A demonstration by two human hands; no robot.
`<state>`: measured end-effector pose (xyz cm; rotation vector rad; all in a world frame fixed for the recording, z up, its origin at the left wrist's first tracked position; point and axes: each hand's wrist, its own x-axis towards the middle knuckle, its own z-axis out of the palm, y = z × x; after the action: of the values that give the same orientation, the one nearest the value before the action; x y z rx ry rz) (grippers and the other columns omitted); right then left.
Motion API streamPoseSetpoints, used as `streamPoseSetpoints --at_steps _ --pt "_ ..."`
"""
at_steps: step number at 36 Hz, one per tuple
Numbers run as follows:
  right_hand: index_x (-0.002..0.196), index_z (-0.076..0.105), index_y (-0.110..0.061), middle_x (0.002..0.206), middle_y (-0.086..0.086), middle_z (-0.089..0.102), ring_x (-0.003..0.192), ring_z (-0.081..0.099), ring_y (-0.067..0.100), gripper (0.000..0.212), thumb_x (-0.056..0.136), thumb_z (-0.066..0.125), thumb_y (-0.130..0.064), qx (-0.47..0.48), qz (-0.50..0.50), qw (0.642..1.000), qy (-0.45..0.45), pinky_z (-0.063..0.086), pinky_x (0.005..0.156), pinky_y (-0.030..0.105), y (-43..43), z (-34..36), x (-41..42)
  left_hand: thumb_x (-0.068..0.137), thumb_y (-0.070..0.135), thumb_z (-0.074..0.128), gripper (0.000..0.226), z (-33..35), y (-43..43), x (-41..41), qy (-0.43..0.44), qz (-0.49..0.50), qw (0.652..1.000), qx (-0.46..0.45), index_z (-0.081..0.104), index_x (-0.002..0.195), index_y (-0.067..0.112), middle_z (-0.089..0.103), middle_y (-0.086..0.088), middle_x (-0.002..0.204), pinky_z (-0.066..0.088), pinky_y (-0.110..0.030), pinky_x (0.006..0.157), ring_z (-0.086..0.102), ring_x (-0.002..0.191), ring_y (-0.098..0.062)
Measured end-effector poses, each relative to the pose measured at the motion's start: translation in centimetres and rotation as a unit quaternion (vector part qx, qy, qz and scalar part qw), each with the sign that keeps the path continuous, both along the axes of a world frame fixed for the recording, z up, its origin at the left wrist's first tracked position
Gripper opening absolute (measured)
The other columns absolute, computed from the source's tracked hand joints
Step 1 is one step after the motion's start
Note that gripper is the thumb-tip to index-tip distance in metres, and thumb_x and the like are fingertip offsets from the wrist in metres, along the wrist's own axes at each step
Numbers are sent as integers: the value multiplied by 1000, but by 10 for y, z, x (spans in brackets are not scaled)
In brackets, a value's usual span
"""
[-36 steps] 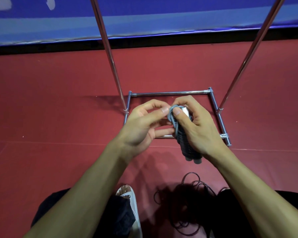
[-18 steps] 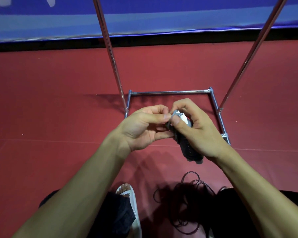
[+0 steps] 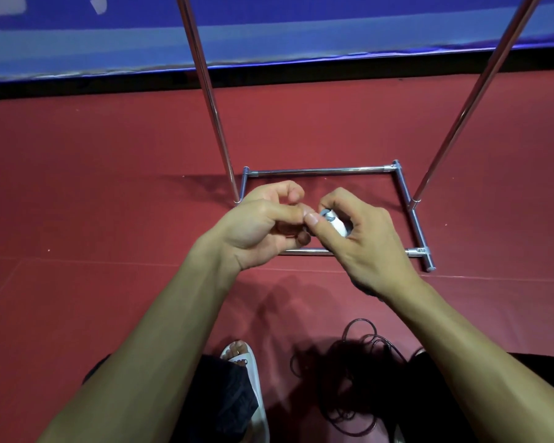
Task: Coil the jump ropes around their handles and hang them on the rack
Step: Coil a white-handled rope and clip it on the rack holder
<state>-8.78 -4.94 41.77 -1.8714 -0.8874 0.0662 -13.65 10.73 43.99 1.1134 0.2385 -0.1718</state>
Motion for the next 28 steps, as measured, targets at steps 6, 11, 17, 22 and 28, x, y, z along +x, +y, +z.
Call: streamPoseSetpoints --at_steps 6,11,17,22,28 --pt "83 43 -31 58 -15 50 54 38 13 22 82 50 -52 -51 -25 997 -44 28 50 20 -1 -9 7 80 -6 62 36 3 -1 5 13 36 999 0 37 71 18 49 -9 68 50 -25 57 39 61 -16" --pt "78 55 -20 56 -1 45 56 37 22 25 80 55 -45 -52 -26 997 -49 36 51 34 2 -11 5 88 -11 52 40 3 -5 7 14 75 996 45 32 70 19 45 -1 58 48 -23 54 42 50 -11" --pt "78 50 -17 55 0 45 57 37 21 26 91 61 -36 -65 19 998 1 31 50 24 3 -7 -1 89 -14 49 41 5 -4 6 -12 77 992 102 30 70 18 41 4 52 43 -20 50 40 48 -9" --pt "83 55 -23 70 10 61 50 44 17 43 89 36 -61 -76 13 996 38 38 52 31 3 -2 -2 93 -12 46 37 9 -2 4 -48 24 990 128 32 73 16 45 7 53 46 -19 54 46 48 -6" --pt "72 54 -18 57 6 50 59 45 29 46 80 40 -61 -87 -36 995 22 43 55 43 6 -21 0 88 -16 50 43 5 -9 7 -39 60 981 182 30 69 16 41 6 50 46 -22 52 43 47 -10"
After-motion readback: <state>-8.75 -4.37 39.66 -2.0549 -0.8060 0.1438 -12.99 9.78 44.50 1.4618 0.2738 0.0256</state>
